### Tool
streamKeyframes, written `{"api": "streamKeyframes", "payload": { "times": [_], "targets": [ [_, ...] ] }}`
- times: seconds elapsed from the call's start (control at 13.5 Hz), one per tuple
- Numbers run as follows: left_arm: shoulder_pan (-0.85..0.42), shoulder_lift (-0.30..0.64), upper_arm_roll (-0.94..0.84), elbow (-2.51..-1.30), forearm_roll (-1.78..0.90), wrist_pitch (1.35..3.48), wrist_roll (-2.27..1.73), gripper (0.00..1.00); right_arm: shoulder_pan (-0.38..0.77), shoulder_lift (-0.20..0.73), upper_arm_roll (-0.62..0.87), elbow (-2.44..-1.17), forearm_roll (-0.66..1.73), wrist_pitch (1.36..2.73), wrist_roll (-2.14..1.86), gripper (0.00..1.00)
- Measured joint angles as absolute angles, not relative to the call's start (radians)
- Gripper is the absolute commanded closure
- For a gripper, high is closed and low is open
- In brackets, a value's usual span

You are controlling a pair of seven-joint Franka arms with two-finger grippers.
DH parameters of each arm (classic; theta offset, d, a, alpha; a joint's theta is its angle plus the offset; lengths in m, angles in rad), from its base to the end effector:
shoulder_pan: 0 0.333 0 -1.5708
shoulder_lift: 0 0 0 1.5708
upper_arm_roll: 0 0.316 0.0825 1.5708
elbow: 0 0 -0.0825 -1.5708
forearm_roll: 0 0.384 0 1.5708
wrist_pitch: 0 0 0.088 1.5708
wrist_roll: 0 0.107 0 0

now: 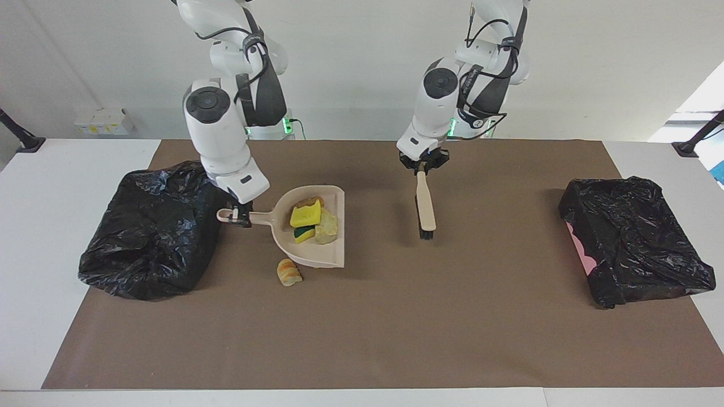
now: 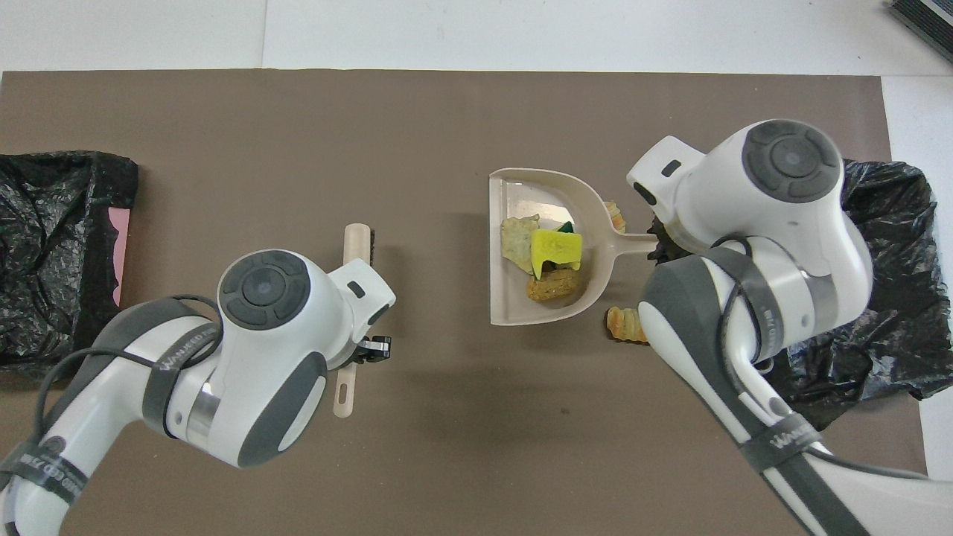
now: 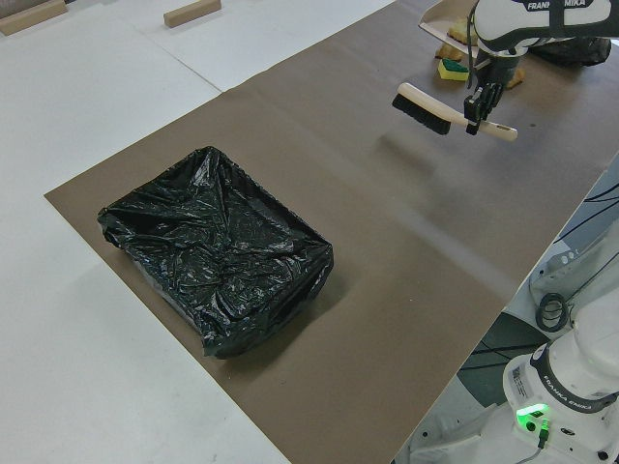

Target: Sweep and dump trash in bin

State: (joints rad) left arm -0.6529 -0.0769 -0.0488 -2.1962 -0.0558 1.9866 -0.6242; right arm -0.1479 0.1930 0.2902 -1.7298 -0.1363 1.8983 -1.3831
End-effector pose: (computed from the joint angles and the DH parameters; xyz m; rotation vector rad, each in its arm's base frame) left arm 0.3809 -0.3267 0.4069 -3.0882 0.0790 0.2054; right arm 0.6116 0.0669 0.4680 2.1902 2.1789 -0.0858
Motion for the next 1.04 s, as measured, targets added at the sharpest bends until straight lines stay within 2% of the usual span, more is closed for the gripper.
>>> {"api": "streamKeyframes", "payload": {
  "times": [0.37, 0.67, 0.81, 1.04],
  "targets": [
    [-0.842, -0.185, -0.052, -2.36, -0.056, 2.068, -0.875, 1.0, -0.344, 0.192, 0.286, -1.689, -0.139, 1.874, -1.608, 1.0],
    [-0.971, -0.196, -0.052, -2.469, -0.056, 2.187, -1.032, 1.0, -0.519, 0.191, 0.279, -1.681, -0.171, 1.874, -1.757, 1.0],
    [-0.991, -0.196, -0.052, -2.502, -0.058, 2.223, -1.05, 1.0, -0.583, 0.183, 0.264, -1.673, -0.239, 1.887, -1.773, 1.0],
    [-0.997, -0.196, -0.052, -2.522, -0.062, 2.227, -1.05, 1.0, -0.6, 0.123, 0.241, -1.668, -0.392, 1.921, -1.777, 1.0]
  ]
}}
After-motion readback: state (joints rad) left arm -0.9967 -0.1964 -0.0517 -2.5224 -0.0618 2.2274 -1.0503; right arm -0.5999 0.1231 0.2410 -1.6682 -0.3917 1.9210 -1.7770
